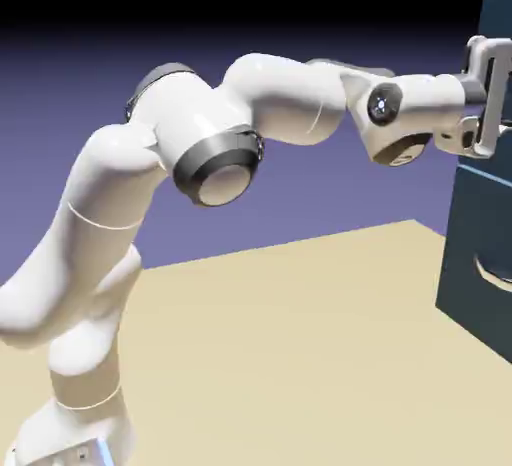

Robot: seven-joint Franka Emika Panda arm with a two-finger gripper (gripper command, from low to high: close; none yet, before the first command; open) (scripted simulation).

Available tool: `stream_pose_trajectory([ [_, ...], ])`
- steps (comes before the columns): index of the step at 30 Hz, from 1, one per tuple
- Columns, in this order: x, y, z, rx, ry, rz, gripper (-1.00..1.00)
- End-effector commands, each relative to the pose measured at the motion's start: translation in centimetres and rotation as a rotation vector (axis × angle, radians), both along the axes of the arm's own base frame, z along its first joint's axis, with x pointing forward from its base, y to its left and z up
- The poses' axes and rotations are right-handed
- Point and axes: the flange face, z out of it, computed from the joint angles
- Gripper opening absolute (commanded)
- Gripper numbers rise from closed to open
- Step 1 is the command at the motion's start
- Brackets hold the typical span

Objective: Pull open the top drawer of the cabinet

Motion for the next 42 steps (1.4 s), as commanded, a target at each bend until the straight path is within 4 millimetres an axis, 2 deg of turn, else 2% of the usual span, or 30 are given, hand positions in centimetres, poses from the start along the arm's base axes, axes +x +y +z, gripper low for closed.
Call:
stream_pose_trajectory([
  [1,0.3,0.4,0.1,0.008,-0.010,-0.007,0.00],
  [3,0.5,0.6,0.3,0.013,-0.017,-0.012,0.00],
  [11,5.5,0.6,0.3,0.013,-0.017,-0.012,0.00],
  [12,5.5,0.6,0.3,0.013,-0.017,-0.012,-1.00],
  [13,5.5,0.6,0.3,0.013,-0.017,-0.012,-1.00],
  [31,-6.2,0.6,0.3,0.013,-0.017,-0.012,-1.00],
  [42,-11.2,0.6,0.3,0.013,-0.017,-0.012,-1.00],
])
